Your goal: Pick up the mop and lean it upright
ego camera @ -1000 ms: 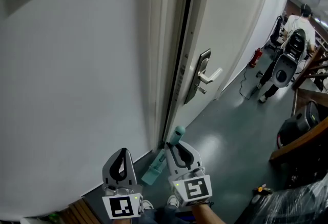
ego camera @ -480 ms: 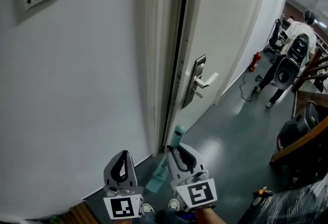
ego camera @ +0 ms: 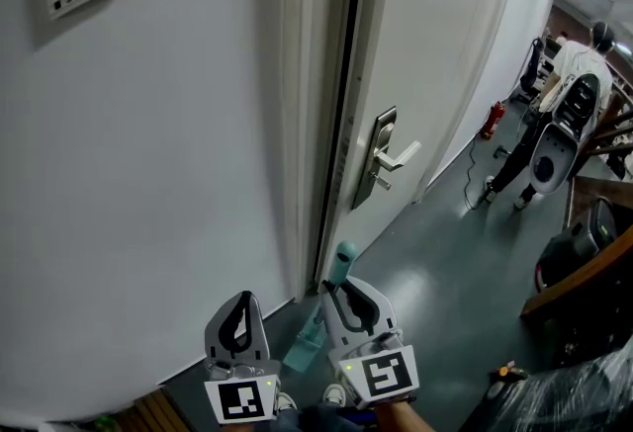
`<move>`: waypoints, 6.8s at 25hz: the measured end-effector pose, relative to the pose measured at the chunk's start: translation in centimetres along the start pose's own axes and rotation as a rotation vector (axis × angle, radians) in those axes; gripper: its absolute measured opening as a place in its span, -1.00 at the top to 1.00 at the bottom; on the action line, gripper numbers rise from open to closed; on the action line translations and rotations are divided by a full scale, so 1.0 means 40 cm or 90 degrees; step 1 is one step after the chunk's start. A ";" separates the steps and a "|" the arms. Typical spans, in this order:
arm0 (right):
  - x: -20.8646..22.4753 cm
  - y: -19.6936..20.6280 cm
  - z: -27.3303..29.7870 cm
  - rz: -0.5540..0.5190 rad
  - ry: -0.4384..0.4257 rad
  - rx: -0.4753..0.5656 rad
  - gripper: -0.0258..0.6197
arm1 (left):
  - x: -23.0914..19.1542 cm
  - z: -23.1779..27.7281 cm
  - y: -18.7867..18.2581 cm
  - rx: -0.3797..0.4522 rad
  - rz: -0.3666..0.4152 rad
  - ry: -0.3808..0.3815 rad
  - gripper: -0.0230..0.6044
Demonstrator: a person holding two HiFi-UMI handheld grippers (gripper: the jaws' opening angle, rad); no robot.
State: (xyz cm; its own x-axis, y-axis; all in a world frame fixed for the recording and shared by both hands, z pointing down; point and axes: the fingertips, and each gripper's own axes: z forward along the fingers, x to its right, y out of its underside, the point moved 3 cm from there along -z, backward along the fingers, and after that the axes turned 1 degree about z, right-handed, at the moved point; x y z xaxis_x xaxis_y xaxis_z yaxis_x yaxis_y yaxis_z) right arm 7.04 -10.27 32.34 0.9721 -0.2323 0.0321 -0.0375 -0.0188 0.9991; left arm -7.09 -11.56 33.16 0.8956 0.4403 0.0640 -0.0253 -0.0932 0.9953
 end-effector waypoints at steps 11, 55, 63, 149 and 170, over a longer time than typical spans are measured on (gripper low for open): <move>-0.003 0.002 0.003 0.002 -0.009 -0.001 0.63 | -0.013 -0.003 -0.002 0.005 -0.018 -0.015 0.89; -0.075 0.206 0.060 0.035 -0.037 -0.086 0.63 | -0.073 -0.058 0.049 -0.012 -0.011 -0.046 0.89; -0.080 0.277 0.077 0.025 -0.047 -0.108 0.63 | -0.090 -0.058 0.076 -0.027 -0.009 -0.061 0.89; -0.162 0.514 0.421 0.004 -0.080 -0.202 0.63 | -0.183 -0.047 0.172 -0.079 -0.014 -0.120 0.89; -0.214 0.528 0.475 -0.010 -0.095 -0.217 0.63 | -0.212 -0.071 0.169 -0.082 -0.011 -0.129 0.89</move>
State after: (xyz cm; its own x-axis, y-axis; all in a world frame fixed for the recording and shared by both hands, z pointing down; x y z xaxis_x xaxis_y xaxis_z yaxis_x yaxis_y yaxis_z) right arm -6.45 -27.16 52.64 0.9263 -0.3747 0.0382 0.0806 0.2963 0.9517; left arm -16.13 -13.39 39.55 0.9668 0.2517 0.0446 -0.0547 0.0334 0.9979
